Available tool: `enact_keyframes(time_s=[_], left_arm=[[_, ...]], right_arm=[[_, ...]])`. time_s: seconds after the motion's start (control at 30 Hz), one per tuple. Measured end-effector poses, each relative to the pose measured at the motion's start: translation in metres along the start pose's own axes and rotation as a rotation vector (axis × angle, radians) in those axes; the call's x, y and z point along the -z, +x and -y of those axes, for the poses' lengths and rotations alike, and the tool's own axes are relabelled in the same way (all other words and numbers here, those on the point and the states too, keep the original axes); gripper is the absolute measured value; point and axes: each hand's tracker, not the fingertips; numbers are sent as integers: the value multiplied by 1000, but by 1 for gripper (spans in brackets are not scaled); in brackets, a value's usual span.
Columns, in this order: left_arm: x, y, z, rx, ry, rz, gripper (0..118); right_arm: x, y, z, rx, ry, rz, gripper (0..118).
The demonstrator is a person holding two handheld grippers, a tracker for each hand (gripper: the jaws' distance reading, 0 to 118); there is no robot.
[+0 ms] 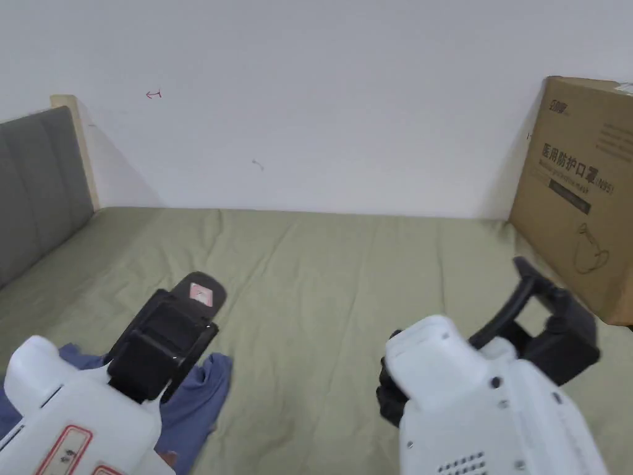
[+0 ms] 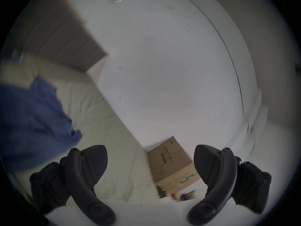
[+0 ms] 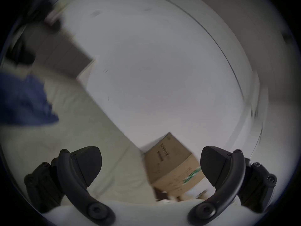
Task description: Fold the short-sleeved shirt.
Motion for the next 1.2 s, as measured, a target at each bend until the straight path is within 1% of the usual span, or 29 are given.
enact_keyframes(time_s=[0.03,0.07,0.1,0.13,0.2,0.23,0.27,0.3,0.33,0.37,0.4,0.43,0.47,0.5,0.57,0.6,0.63,0.7,0.77,0.83,0.87,0.9,0.97,1.0,1.07,1.1,1.13,1.17,1.2], left_arm=[[0,-10,3,-84,16,-15,110],[0,-19,6,-157,25,-35,110],[1,-27,8,-197,12,-58,110],[2,-34,9,-232,0,-67,110],[4,-35,4,-208,-21,-96,110],[5,-30,3,-171,-4,-101,110],[5,-21,-2,-114,2,-122,110],[7,-8,-8,-34,4,-110,110],[9,4,-11,53,8,-84,110],[10,20,-12,182,-5,-88,110],[13,35,-11,331,-22,-113,110],[15,47,-6,467,-31,-138,110],[16,58,0,630,-48,-154,110],[16,66,11,774,-45,-162,110],[15,75,29,979,-37,-174,110],[15,76,36,1008,-41,-183,110],[16,75,40,1047,-69,-181,110],[18,73,47,1077,-100,-183,110],[18,69,48,1081,-90,-198,110],[16,67,47,1081,-69,-196,111],[14,68,45,1077,-62,-189,111],[13,68,41,1077,-49,-188,111],[13,71,40,1106,-34,-224,105],[14,72,41,1124,-34,-260,91],[14,72,43,1173,-19,-281,16],[16,70,44,1189,-2,-297,2],[17,69,44,1199,6,-312,2],[15,69,44,1184,2,-299,2],[14,67,41,1172,-10,-281,1]], right_arm=[[1,-11,2,-54,-5,-20,118],[2,-18,4,-68,-26,-69,118],[3,-24,6,-58,-54,-123,118],[4,-26,8,-28,-70,-148,118],[5,-19,11,94,-85,-150,118],[6,-8,12,237,-58,-121,118],[9,6,12,418,-72,-133,118],[12,26,12,589,-121,-186,118],[15,40,15,730,-139,-205,118],[18,49,21,863,-131,-205,118],[20,55,28,958,-141,-175,118],[21,58,32,1001,-156,-149,118],[22,57,38,1024,-176,-119,118],[23,54,45,1017,-190,-110,118],[19,41,44,989,-216,-121,118],[19,35,46,973,-272,-134,118],[20,29,48,980,-328,-156,118],[26,24,57,1031,-392,-203,118],[25,23,59,1074,-390,-200,118],[24,26,58,1062,-357,-159,118],[22,28,55,1037,-333,-113,118],[20,29,52,1001,-308,-95,118],[14,30,42,935,-289,-48,118],[11,31,39,922,-276,-36,118],[6,36,34,941,-252,-52,114],[8,39,35,955,-242,-66,103],[7,41,33,962,-232,-72,54],[4,41,29,959,-211,-46,10],[3,42,27,957,-202,-5,5]])
